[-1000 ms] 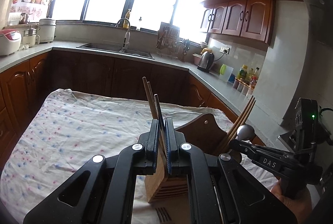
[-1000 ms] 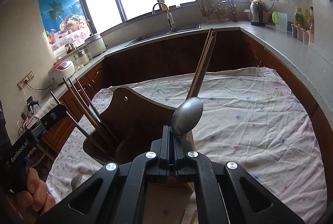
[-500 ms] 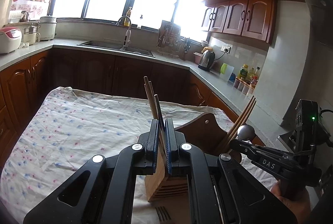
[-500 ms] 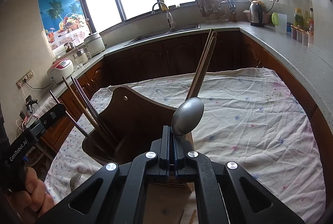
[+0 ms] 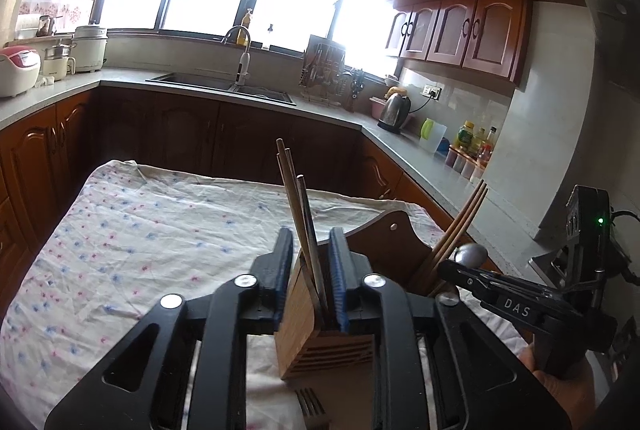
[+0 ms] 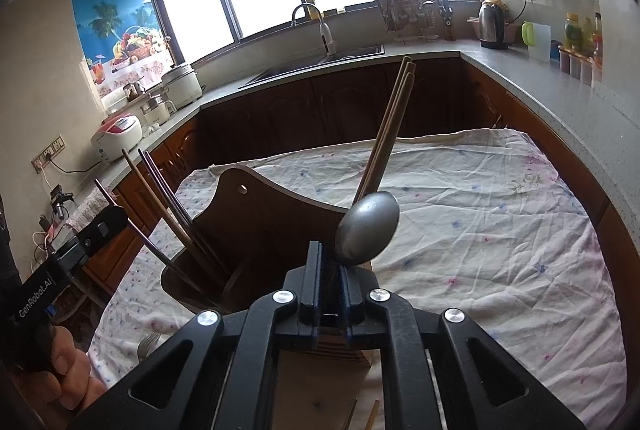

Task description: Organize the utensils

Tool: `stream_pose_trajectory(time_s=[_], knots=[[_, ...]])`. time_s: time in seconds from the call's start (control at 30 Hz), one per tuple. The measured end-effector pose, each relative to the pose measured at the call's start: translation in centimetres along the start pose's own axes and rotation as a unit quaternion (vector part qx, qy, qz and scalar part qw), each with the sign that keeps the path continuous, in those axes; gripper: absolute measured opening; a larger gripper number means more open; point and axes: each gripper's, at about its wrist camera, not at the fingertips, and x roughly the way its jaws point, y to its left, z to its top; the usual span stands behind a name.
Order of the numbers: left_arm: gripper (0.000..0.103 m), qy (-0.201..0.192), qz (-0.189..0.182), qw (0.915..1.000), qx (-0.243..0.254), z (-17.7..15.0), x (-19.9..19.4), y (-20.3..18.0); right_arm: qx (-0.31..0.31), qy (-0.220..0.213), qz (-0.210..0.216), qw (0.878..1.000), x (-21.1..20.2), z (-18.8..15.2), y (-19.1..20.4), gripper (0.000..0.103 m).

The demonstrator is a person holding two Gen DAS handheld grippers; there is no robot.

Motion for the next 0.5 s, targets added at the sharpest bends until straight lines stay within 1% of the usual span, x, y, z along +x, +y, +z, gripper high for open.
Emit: stream_pose_trajectory(time_s=[0.07,0.27,0.3,0.37,0.43,0.47,0.5], knots=[[0.022,-0.001,0.001,1.0,-0.001,-0.1,-0.1,0.1,0.0,-0.004,-0.003,1.0,-0.3,0.0,0.0,0.025],[0.023,0.007,0.003,1.0,-0.002,-0.5,0.0,0.1,0.005,-0.009,-0.006,1.0,-0.8,-0.1,-0.5,0.025],[0.025,0.008,0.003,1.0,-0.003,-0.5,0.0,0.2,0.006,-0.009,-0.006,1.0,-0.8,-0.1,-0.6,0.025],[0.041,0.007,0.005,0.9999,-0.006,-0.5,-0.1,0.4,0.008,-0.008,-0.006,1.0,-0.8,-0.1,-0.7,0.025],[0.049,0.002,0.008,0.9999,-0.007,-0.4,-0.4,0.5,0.01,-0.01,-0.007,1.0,-1.0,-0.1,-0.8,0.028],[0.05,0.0,0.01,0.9999,-0.007,-0.4,-0.6,0.5,0.012,-0.011,-0.005,1.0,-1.1,-0.1,-0.9,0.033],[0.056,0.001,0.011,0.9999,-0.008,-0.4,-0.7,0.6,0.012,-0.012,-0.004,1.0,-1.3,-0.1,-0.9,0.037]])
